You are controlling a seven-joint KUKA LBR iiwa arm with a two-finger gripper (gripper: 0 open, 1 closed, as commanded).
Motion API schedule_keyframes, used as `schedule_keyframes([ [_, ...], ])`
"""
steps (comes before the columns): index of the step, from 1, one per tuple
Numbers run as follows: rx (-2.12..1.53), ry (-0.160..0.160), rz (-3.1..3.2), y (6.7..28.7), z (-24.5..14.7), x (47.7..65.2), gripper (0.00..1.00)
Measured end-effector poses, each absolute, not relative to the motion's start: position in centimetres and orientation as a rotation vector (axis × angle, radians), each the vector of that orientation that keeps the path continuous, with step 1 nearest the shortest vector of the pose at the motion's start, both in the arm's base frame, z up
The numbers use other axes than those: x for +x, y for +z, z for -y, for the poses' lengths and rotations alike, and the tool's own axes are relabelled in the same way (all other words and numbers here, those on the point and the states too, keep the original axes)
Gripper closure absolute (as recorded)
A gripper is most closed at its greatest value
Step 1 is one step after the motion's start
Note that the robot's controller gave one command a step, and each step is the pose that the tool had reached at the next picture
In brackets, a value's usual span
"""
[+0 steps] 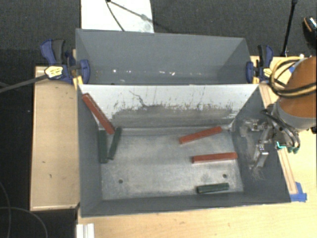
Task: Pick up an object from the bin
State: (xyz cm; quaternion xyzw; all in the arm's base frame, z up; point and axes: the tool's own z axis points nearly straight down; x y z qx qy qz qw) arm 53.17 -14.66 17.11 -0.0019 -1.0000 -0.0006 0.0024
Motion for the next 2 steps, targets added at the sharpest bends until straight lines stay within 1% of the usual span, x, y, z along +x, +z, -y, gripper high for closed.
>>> schedule_keyframes([
  [1,0.015,-0.003,3.141,6.67,10.45,56.61,0.0],
  [2,0.02,0.001,3.145,7.08,10.7,56.65,1.0],
])
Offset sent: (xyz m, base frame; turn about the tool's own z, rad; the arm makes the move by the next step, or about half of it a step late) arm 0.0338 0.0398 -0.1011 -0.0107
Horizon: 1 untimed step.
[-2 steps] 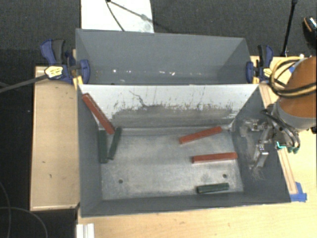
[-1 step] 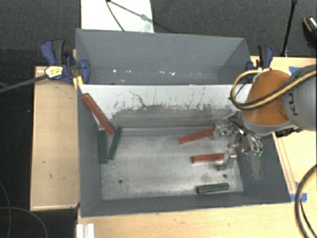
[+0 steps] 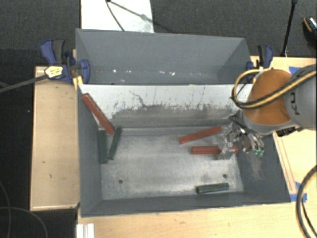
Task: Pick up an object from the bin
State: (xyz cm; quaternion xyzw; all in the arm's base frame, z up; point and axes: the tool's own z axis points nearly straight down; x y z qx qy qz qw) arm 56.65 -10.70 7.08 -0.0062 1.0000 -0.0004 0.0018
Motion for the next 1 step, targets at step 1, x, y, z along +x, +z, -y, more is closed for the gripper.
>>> schedule_keyframes([
  [1,-0.172,-0.004,-3.127,20.78,10.59,54.99,1.0],
])
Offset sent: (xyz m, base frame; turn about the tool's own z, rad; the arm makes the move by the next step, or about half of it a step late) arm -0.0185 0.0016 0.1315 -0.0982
